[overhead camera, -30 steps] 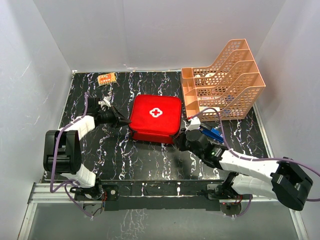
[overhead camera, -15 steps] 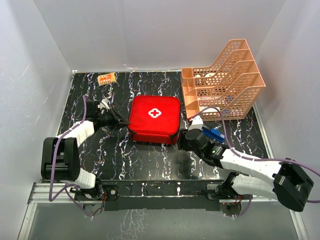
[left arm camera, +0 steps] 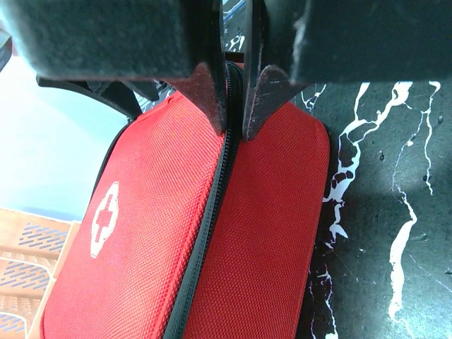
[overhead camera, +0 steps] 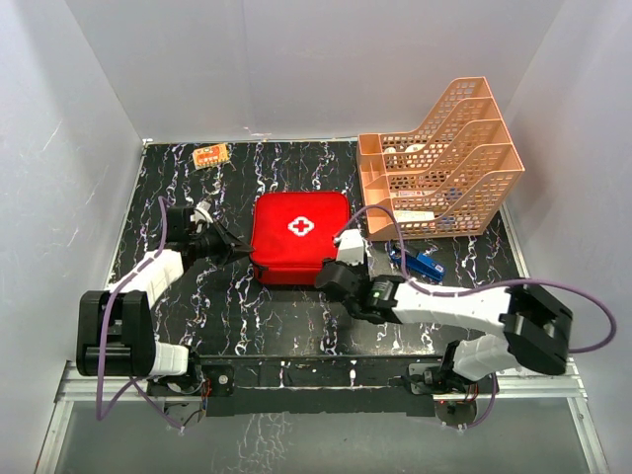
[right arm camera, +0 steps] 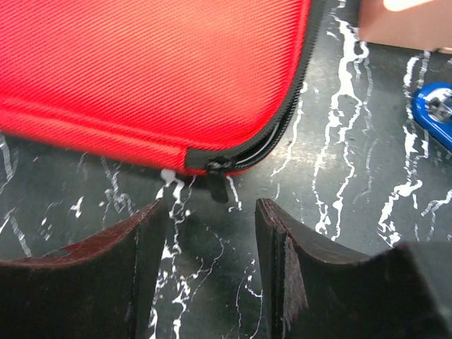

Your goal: Organize the medicine kit

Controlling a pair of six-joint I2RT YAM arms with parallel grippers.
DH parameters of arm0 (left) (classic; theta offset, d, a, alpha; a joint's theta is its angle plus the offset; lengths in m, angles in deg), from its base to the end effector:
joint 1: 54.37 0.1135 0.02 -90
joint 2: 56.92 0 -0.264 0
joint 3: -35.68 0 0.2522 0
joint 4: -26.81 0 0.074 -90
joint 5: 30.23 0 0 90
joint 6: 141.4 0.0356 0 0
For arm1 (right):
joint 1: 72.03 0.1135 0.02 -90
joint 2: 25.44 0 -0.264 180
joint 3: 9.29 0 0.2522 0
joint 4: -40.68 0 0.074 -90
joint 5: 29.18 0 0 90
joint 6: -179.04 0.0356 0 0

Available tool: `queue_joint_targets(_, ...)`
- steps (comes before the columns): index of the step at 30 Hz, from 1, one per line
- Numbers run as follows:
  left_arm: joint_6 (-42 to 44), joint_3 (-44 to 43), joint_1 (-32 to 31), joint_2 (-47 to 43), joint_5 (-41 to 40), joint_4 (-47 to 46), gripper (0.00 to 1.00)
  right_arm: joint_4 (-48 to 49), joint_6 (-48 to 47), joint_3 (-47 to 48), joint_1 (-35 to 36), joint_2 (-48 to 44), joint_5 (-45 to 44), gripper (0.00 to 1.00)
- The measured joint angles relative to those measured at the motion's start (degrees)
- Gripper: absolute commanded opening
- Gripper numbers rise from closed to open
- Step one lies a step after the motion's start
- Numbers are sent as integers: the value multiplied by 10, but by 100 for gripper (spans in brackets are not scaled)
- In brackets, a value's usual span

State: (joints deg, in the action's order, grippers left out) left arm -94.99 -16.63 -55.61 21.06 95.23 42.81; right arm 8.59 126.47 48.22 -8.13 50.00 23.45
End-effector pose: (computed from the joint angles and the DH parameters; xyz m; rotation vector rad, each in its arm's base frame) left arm 0.2688 -0.0265 0.1940 -0.5369 2.3235 -1.1016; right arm 0.1335 0.2234 0.2130 -0.2416 2.2165 0.1483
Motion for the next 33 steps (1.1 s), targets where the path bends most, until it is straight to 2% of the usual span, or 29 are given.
queue_joint_targets(5,0,6,0,-10,-6,3,0,-105,88,79,6,92,-78,40)
queue_joint_targets(12,-2,19,0,-27,-13,5,0,-162,123,124,16,143,-119,19)
queue_joint_targets(14,-2,20,0,-30,-16,6,0,-167,128,127,17,143,-123,15)
queue_joint_targets(24,-4,21,0,-32,-22,10,0,-155,136,93,10,83,-120,6)
queue_joint_targets(27,-5,22,0,-33,-23,10,0,-125,113,74,-3,66,-94,0)
queue_joint_targets(33,-6,23,-1,-33,-22,10,0,-29,37,9,-64,4,4,0)
